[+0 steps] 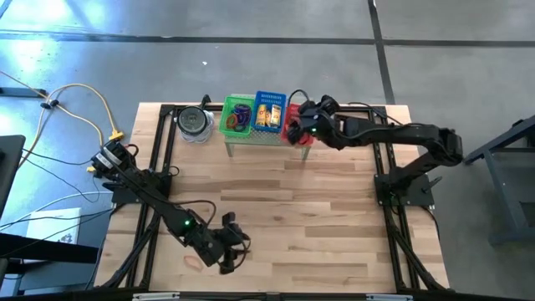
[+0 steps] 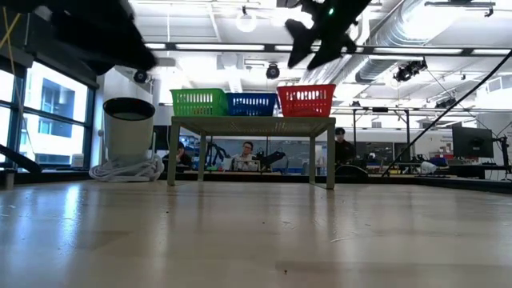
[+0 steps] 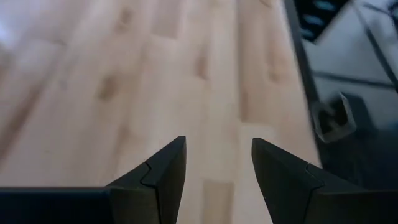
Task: Pick & Place Office Desk Supplies
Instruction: Put the orange rubber band into the red bin on the shelf
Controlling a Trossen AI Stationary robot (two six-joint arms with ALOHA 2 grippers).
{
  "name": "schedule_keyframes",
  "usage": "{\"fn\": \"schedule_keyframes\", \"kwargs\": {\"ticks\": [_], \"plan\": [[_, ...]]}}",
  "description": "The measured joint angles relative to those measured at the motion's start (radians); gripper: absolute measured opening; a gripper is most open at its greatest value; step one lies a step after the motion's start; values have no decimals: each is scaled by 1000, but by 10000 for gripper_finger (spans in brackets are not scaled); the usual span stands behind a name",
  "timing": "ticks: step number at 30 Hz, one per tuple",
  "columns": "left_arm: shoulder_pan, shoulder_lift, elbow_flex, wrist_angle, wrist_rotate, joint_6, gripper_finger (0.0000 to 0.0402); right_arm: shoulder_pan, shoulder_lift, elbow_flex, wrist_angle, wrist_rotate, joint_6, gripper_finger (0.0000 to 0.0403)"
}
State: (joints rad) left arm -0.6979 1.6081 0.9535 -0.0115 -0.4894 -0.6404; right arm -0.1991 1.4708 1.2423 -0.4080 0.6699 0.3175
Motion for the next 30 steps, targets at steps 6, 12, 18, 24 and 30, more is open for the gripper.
{"fn": "schedule_keyframes", "kwargs": {"ticks": [6,12,18,24,30], "plan": [[-2,-24,0,-43,154,87,176,102,-102,0,-10,-10,53,275],[-8,-23,59,-155,175,148,163,323,-118,0,-71,-26,83,275],[-12,-24,189,-403,134,147,151,635,-79,0,-77,203,136,275],[-50,-24,232,-647,167,137,145,891,7,0,-94,491,240,275],[-106,-24,231,-821,378,28,145,974,92,0,-93,564,237,275]]}}
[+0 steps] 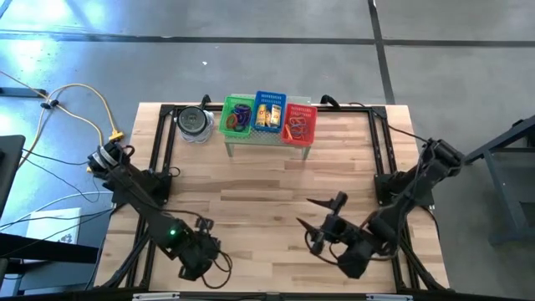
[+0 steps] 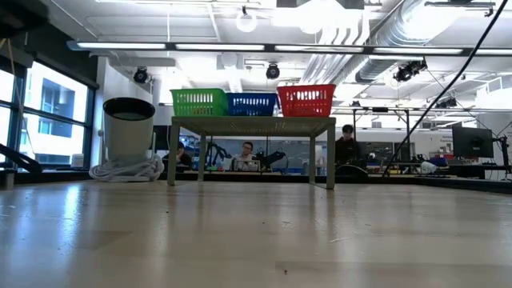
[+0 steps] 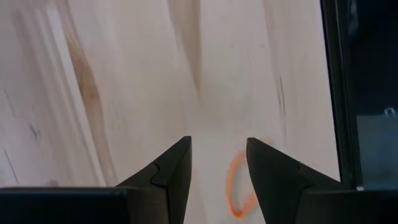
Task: Pick & Place Office Desk Supplies
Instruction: Put the orange rubber band into the red bin on the shelf
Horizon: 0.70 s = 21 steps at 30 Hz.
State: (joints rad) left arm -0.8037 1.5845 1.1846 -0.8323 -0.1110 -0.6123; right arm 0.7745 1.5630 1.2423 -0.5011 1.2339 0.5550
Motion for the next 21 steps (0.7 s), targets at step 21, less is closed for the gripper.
{"fn": "schedule_keyframes", "kwargs": {"ticks": [21], "plan": [[-117,125,-27,-26,-44,-96,145,-51,50,0,75,-135,-1,275]]}}
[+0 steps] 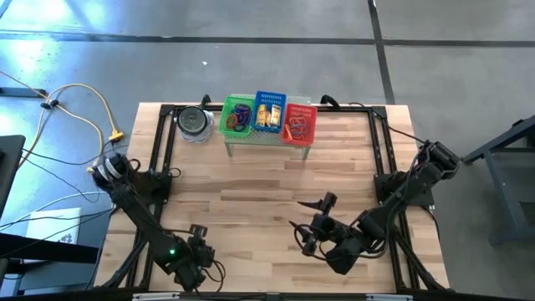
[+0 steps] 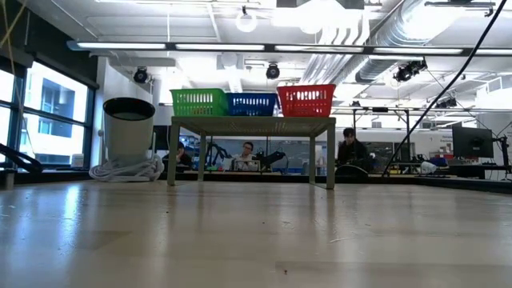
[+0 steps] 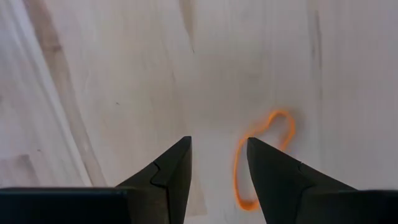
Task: Pick & Place Office Desk Supplies
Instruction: Put the orange rubber band into the red bin on the shelf
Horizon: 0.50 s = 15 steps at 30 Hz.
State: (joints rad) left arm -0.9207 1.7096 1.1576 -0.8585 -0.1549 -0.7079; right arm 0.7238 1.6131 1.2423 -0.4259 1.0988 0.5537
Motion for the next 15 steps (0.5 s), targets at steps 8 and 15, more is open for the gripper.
{"fn": "schedule_keyframes", "kwargs": {"ticks": [8,15], "plan": [[0,49,0,0,28,-23,145,-10,0,0,-3,-2,0,275],[0,62,0,1,75,-25,145,-22,0,0,-4,-54,-1,275]]}}
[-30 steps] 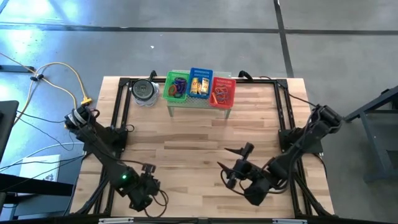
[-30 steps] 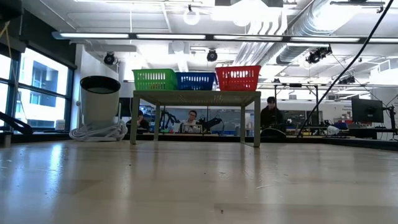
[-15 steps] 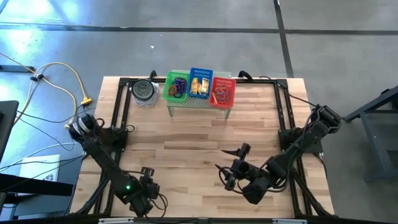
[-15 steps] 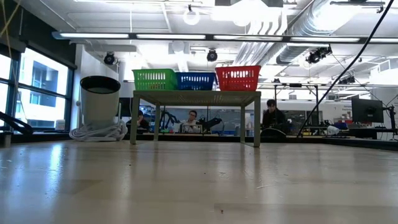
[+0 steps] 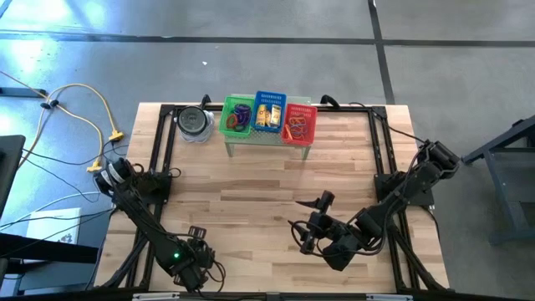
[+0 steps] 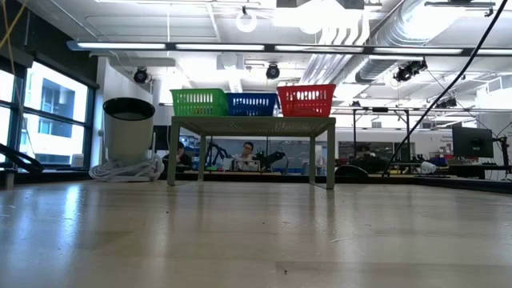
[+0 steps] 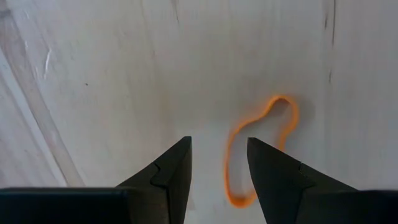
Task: Pick & Place Office Desk Supplies
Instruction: Put the orange rubber band into the red bin on the shelf
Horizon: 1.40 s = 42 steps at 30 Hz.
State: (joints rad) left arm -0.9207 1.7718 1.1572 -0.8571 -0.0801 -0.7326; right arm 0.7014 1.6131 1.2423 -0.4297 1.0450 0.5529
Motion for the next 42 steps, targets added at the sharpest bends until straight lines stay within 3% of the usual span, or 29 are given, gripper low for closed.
{"fn": "schedule_keyframes", "kwargs": {"ticks": [21,35,42], "plan": [[-23,0,-6,15,-1,-84,145,-3,0,0,0,-5,0,275],[-44,-6,-96,79,0,-136,144,-4,0,0,0,-5,0,275],[-44,-4,-98,85,2,-183,96,-4,0,0,0,-5,0,275]]}}
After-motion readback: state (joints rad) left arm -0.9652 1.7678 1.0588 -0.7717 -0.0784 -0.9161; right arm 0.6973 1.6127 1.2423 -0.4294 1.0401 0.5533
